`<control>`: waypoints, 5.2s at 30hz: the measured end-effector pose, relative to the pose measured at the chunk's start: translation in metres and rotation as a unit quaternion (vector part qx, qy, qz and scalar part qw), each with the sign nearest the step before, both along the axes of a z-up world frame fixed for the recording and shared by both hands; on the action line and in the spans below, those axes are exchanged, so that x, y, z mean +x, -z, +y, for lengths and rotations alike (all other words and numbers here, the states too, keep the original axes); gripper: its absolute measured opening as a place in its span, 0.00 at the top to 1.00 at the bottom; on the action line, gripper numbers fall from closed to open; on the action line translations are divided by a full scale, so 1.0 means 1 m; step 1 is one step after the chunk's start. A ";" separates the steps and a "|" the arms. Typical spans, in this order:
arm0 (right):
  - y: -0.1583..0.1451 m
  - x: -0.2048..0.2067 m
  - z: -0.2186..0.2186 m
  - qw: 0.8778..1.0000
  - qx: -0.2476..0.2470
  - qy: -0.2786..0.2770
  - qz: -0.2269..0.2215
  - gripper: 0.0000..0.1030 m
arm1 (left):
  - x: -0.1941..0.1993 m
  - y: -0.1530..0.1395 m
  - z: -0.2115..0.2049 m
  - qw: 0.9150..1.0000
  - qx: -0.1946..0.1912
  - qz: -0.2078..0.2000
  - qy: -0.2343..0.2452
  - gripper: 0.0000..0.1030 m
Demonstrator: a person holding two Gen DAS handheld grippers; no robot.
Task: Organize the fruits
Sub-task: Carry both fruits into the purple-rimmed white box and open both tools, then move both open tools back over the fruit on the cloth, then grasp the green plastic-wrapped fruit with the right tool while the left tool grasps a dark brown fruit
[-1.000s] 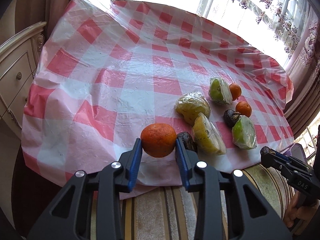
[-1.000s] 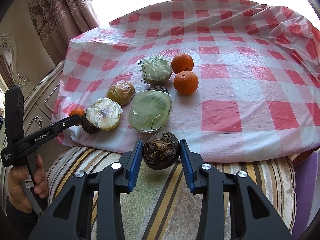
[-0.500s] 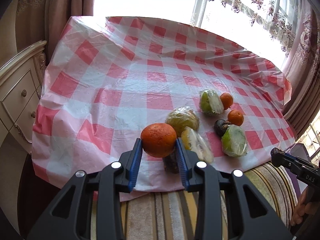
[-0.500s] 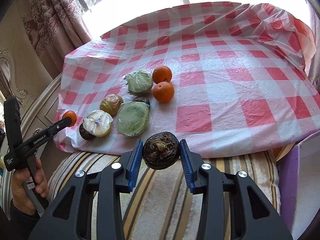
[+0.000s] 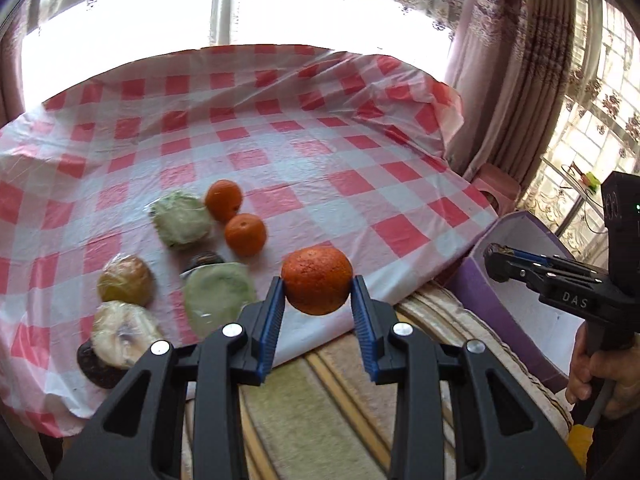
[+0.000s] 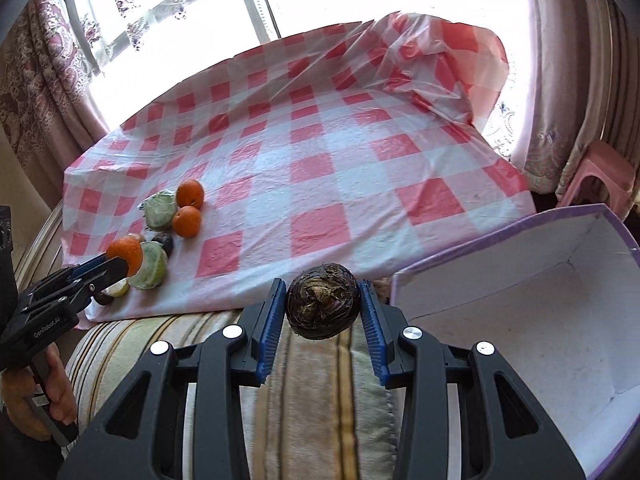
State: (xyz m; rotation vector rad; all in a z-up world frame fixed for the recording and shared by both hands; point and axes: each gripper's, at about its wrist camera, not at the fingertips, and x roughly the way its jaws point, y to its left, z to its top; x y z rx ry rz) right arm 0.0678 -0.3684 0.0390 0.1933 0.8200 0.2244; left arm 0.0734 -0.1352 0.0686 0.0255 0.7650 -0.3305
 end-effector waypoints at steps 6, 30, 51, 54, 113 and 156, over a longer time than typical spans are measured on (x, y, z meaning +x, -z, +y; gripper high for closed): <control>0.013 0.000 -0.058 0.998 -0.025 0.056 0.015 0.63 | 0.009 0.002 -0.087 0.995 0.024 -0.006 0.092 0.67; 0.113 0.067 -0.146 0.965 -0.141 0.060 0.211 0.62 | 0.041 0.116 -0.292 0.939 0.194 0.119 0.259 0.66; 0.118 0.064 -0.171 0.963 -0.141 0.123 0.192 0.16 | 0.058 0.105 -0.291 0.950 0.182 0.070 0.243 0.21; 0.097 0.054 -0.174 0.966 -0.141 0.150 0.158 0.16 | 0.053 0.088 -0.277 0.961 0.143 0.045 0.231 0.21; 0.014 0.037 0.222 0.983 -0.080 -0.165 -0.004 0.16 | -0.008 0.062 0.173 0.985 0.046 0.083 -0.146 0.41; 0.018 0.038 0.233 0.983 -0.053 -0.175 -0.011 0.44 | -0.026 0.043 0.201 0.972 0.021 0.027 -0.233 0.69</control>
